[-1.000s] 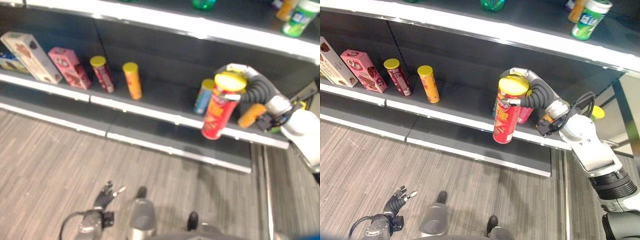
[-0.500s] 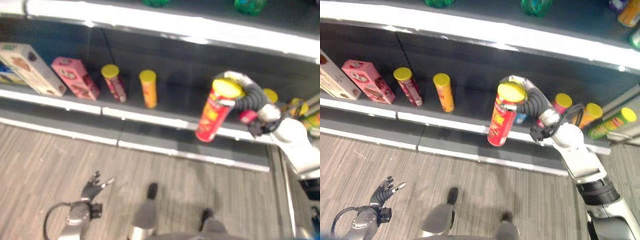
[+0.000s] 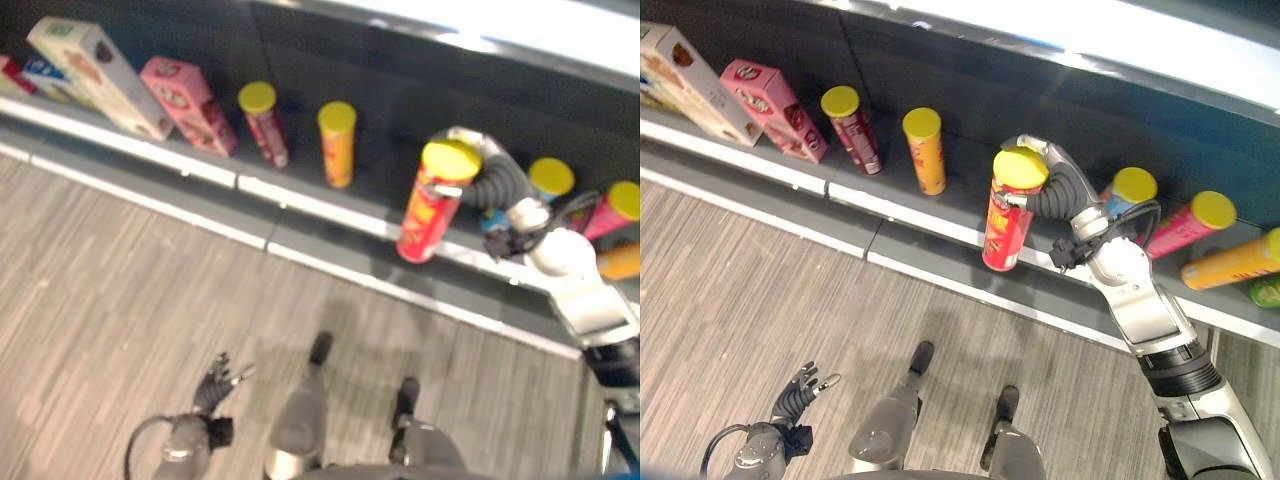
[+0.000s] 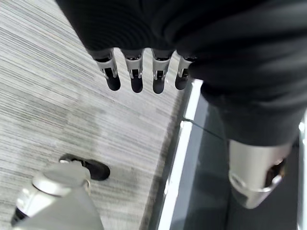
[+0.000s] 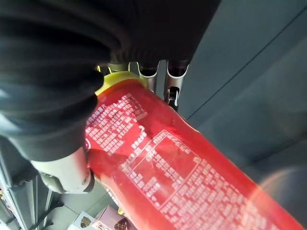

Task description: Put the goods on the table back onto the shelves and tidy them up.

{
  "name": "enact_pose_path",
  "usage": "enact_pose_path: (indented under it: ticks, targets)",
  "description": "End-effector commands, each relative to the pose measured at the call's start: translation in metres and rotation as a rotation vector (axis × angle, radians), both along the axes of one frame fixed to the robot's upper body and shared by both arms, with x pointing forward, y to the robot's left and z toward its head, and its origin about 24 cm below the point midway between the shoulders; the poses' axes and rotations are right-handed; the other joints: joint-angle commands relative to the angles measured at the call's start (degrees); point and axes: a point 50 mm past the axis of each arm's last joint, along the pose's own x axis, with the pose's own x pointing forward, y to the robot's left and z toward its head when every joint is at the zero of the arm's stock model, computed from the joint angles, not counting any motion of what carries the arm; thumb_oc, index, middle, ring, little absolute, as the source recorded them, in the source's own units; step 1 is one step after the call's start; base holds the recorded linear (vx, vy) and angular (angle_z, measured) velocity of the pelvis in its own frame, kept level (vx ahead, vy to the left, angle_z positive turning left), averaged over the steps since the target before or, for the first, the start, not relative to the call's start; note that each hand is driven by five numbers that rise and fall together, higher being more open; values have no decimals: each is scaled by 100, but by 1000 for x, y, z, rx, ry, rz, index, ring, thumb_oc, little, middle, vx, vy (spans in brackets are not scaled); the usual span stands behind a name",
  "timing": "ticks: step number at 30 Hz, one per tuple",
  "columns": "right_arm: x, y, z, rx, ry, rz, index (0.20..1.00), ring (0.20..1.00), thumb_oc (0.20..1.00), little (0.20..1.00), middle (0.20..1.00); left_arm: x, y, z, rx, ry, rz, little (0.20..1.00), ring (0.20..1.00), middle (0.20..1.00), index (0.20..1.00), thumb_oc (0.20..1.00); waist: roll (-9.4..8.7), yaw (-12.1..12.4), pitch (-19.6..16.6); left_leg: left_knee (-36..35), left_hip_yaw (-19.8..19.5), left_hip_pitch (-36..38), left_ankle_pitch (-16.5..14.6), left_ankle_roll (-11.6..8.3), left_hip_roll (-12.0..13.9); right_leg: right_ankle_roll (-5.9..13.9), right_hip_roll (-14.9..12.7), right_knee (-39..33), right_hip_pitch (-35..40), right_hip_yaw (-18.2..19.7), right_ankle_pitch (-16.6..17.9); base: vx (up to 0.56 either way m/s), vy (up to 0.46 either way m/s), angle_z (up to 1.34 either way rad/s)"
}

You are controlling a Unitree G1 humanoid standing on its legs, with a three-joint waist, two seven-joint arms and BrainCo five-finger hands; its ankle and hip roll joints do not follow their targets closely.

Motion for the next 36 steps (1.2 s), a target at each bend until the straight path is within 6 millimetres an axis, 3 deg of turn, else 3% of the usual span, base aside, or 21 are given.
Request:
enact_pose_path:
  ticks: [1, 6, 13, 23, 30, 32, 36]
  targets:
    - [-3, -5, 48, -15, -380, -181, 200, 200, 200, 200, 200, 18, 19, 25, 114, -104, -24, 1000, 1000, 1000, 1000, 1000, -83, 172, 23, 845, -8, -487, -995, 85, -222, 88, -387, 437, -625, 46, -139, -50, -37, 46]
    - [-2, -21, 58, 54, -567, -400, 200, 200, 200, 200, 200, 27, 8, 30, 115, -161, -20, 1000, 1000, 1000, 1000, 1000, 147, 199, 297, 907, -25, -730, -986, 111, -279, 70, -471, 575, -905, 96, -155, -28, 18, 30]
    - [4, -46, 70, 93, -677, -607, 200, 200, 200, 200, 200, 42, -6, 41, 103, -251, -44, 1000, 1000, 1000, 1000, 1000, 404, 203, 563, 1023, 34, -998, -983, 113, -354, 88, -566, 697, -1203, 103, -146, -28, 27, -4]
    - [4, -65, 77, 124, -739, -726, 200, 200, 200, 200, 200, 53, -16, 50, 103, -312, -72, 1000, 1000, 1000, 1000, 1000, 548, 151, 619, 916, 78, -1096, -953, 108, -374, 139, -596, 618, -1322, 132, -82, 0, 0, 0]
    - [2, -61, 72, 177, -744, -718, 200, 200, 200, 200, 200, 54, -20, 49, 98, -314, -70, 1000, 1000, 1000, 1000, 1000, 577, 107, 611, 853, 114, -1067, -957, 138, -372, 161, -602, 543, -1324, 159, -49, 5, 3, 0]
    - [6, -56, 58, 225, -697, -706, 200, 200, 200, 200, 200, 56, -24, 50, 93, -326, -68, 1000, 1000, 1000, 1000, 1000, 581, 62, 590, 881, 123, -1067, -984, 141, -392, 165, -620, 504, -1272, 159, -54, 0, 0, 0]
    - [8, -50, 55, 267, -684, -682, 200, 200, 200, 200, 200, 55, -26, 49, 87, -323, -62, 1000, 1000, 1000, 1000, 1000, 582, 46, 585, 874, 120, -1061, -979, 140, -388, 167, -622, 477, -1265, 157, -41, 0, 0, 0]
